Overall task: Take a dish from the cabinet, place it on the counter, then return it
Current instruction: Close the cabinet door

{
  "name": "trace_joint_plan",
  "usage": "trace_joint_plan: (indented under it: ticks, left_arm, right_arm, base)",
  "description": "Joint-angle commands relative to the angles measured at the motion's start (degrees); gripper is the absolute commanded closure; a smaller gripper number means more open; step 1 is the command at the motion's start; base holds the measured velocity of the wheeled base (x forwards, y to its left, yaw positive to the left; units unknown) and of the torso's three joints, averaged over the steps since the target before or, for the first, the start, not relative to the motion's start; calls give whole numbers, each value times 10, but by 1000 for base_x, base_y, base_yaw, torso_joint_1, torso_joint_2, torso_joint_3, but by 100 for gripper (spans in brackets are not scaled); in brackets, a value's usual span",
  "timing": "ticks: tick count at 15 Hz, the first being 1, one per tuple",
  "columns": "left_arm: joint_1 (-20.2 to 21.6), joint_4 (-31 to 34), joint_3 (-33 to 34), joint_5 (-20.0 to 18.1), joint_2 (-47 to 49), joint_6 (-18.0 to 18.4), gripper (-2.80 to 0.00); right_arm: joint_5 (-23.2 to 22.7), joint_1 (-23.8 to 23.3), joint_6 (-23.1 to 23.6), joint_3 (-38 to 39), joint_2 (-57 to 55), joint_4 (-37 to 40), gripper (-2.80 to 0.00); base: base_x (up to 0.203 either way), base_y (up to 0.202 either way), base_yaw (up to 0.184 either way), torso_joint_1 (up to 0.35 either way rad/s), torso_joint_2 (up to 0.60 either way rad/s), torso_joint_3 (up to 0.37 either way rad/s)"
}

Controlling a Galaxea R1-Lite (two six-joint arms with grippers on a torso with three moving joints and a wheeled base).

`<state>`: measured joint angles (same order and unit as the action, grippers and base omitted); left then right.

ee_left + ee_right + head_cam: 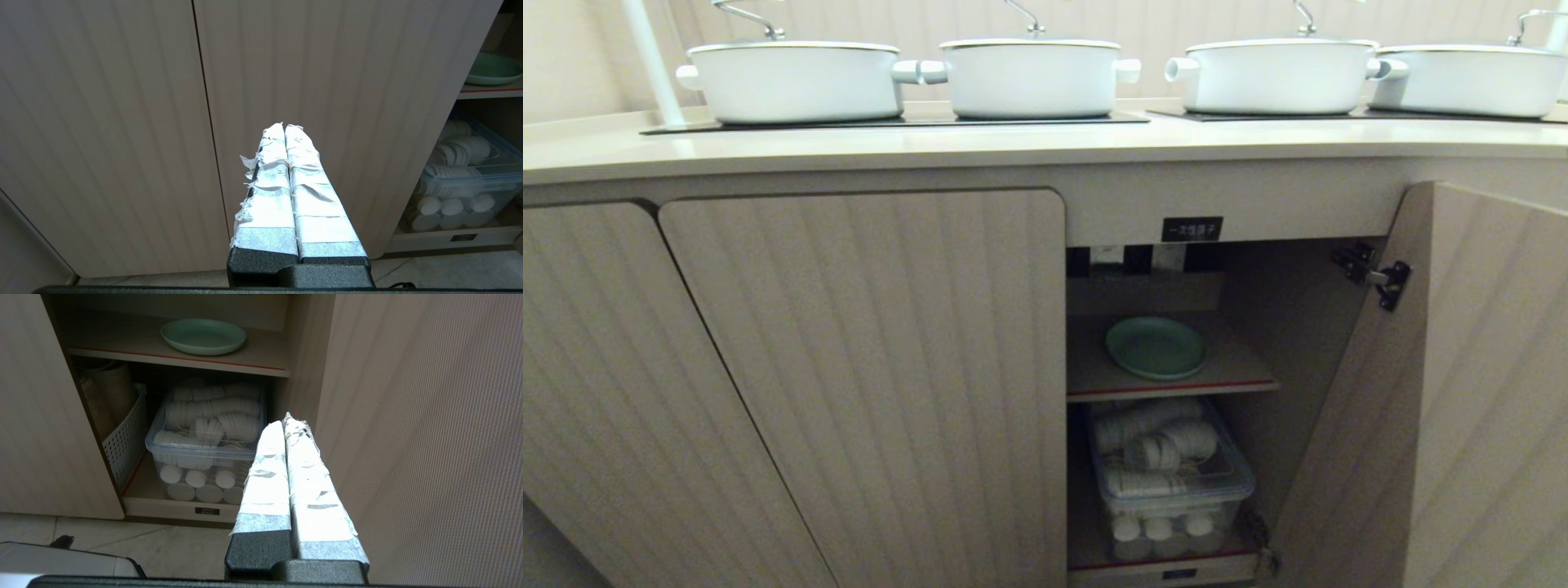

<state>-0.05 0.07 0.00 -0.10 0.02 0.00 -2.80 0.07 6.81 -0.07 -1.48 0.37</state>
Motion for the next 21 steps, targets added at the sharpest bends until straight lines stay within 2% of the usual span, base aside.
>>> trace_joint_plan:
  ticks: [1, 3, 21]
  left_arm:
    - [0, 0, 0, 0, 0, 0, 0]
    - [0, 0, 0, 0, 0, 0, 0]
    - [0, -1, 0, 0, 0, -2, 0]
  right_arm:
    - [-1, 0, 0, -3, 14, 7, 0]
    - [1, 0, 0, -9, 14, 27, 0]
    - [1, -1, 1, -6, 15, 21, 0]
  base:
    - [0, 0, 0, 0, 0, 0]
    - [0, 0, 0, 0, 0, 0]
    - [-4, 0, 0, 1, 0, 0]
